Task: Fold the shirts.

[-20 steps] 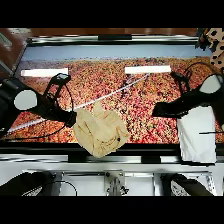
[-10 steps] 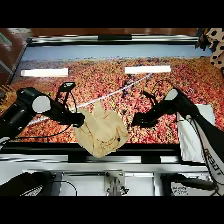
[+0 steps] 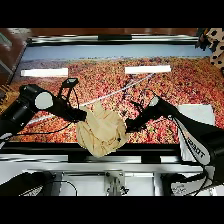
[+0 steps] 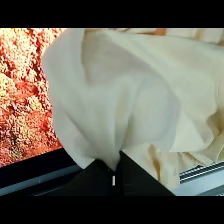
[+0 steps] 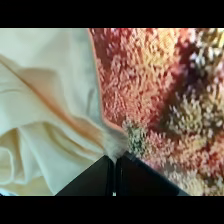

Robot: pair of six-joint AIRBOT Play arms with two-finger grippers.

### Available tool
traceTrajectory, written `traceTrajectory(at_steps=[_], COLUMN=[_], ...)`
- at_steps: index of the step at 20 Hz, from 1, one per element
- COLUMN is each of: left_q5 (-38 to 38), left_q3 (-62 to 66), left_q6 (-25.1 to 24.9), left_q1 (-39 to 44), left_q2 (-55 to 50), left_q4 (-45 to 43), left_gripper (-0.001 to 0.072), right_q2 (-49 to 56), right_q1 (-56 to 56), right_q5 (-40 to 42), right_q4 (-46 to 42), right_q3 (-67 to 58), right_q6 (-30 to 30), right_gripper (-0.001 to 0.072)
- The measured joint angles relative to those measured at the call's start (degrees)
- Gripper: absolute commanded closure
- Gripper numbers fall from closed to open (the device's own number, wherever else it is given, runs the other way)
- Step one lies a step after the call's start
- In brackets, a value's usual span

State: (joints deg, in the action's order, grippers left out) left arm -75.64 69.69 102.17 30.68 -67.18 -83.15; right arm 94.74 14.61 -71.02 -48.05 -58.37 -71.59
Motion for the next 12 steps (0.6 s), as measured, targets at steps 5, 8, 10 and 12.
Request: traceTrajectory(at_steps=[5,8,10,12], left_q5=[0.0,0.0,0.0,0.4], left_q3=[12.2,24.2,33.8,42.7], left_q6=[-4.7,-7.8,-9.3,-10.1], left_q1=[0.0,0.0,0.0,0.0], left_q2=[0.0,0.0,0.0,0.4], left_q4=[-1.5,-2.0,-2.1,-2.0], left_gripper=[0.0672,0.0671,0.0671,0.0671], right_q2=[-6.9,-16.1,-22.5,-28.6], right_q1=[-2.5,-6.0,-8.5,-10.9], right_q5=[0.5,-0.3,0.8,4.4], right_q4=[8.1,10.1,10.7,10.8], right_q3=[-4.2,-13.1,-20.7,-28.4], right_q6=[5.5,7.7,8.4,8.7], right_gripper=[0.0648,0.0648,0.0648,0.0647])
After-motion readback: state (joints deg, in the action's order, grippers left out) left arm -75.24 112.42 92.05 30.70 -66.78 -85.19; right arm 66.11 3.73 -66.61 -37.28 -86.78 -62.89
